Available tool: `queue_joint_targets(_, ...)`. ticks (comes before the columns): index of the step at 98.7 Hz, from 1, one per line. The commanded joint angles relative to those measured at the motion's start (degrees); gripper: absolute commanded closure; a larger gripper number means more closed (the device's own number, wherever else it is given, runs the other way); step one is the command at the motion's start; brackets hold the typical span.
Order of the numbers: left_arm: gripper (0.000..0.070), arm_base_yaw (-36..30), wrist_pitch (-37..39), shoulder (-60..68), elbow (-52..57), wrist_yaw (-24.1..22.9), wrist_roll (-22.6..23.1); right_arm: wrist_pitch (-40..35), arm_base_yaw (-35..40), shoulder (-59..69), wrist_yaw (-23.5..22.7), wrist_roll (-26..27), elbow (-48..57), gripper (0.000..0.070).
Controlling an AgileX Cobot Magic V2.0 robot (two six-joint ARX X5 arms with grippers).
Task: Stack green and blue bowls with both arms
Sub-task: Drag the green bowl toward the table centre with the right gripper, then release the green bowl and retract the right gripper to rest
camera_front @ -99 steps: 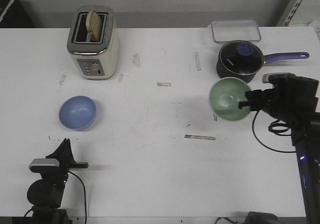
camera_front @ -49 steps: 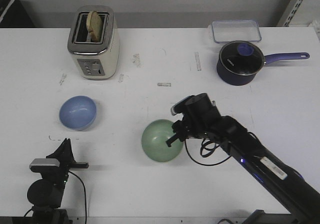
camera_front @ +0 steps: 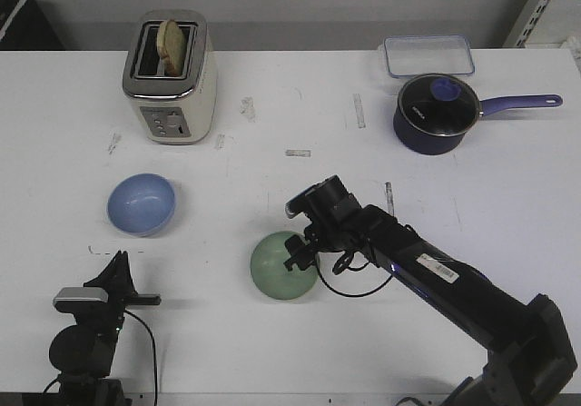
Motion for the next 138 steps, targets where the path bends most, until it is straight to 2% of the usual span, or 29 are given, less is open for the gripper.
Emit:
queue_joint_targets(1, 0.0699, 0.0, 0.66, -0.11, -1.22, 0.11, -0.15, 0.02, 0.48, 0.96, -0.17, -0.26, 1.01, 0.0112)
queue_joint_targets(21, 0.0699, 0.0, 0.66, -0.11, -1.22, 0.11, -0.13, -3.13, -0.87, -0.63, 0.0, -1.01, 4.94, 0.0115)
queue_joint_targets(26, 0.0699, 0.0, 0.66, -0.11, -1.22, 0.09, -0.13, -3.1, -1.68, -2.1, 0.02, -1.03, 5.68, 0.0149)
queue_joint_targets(35, 0.0699, 0.0, 0.68, -0.11, -1.22, 0.09, -0.13, -2.8, -4.09, -5.7, 0.04, -1.03, 6.34, 0.032)
queue_joint_targets(45, 0.0699, 0.0, 0.68, -0.11, -1.22, 0.09, -0.13, -2.95, -7.87, -10.4, 0.31, -1.36, 6.32, 0.0609)
queue_joint_targets(49, 0.0699, 0.0, 0.68, -0.11, -1.22, 0.09, -0.13, -3.54, -9.77, -12.31, 1.14, -1.42, 6.29, 0.0696)
queue_joint_targets(62, 0.0699, 0.0, 0.63, -0.11, -1.22, 0.11, -0.15, -5.73, -16.37, -18.73, 8.74, -3.08, 4.7, 0.07)
queue_joint_targets(68, 0.0699, 0.0, 0.61, -0.11, -1.22, 0.09, -0.15, -5.49, -19.3, -22.29, 10.75, -3.3, 2.08, 0.07)
queue_joint_targets(89, 0.0699, 0.0, 0.61, -0.11, -1.22, 0.09, -0.15, 0.68, -29.53, -38.53, 10.78, -4.98, -15.28, 0.07)
queue_joint_targets(106, 0.0699, 0.0, 0.7, -0.11, -1.22, 0.11, -0.35, 3.13, -34.36, -53.44, 10.54, -5.16, -27.74, 0.07)
queue_joint_targets(122, 0.0699, 0.0, 0.7, -0.11, -1.22, 0.09, -5.2, 3.28, -35.32, -65.96, 10.49, -4.94, -33.57, 0.07)
queue_joint_targets(138, 0.0699, 0.0, 1.27, -0.11, 0.0, 0.09, -12.17, 4.09, -35.26, -74.86, 10.54, -4.96, -36.04, 0.07)
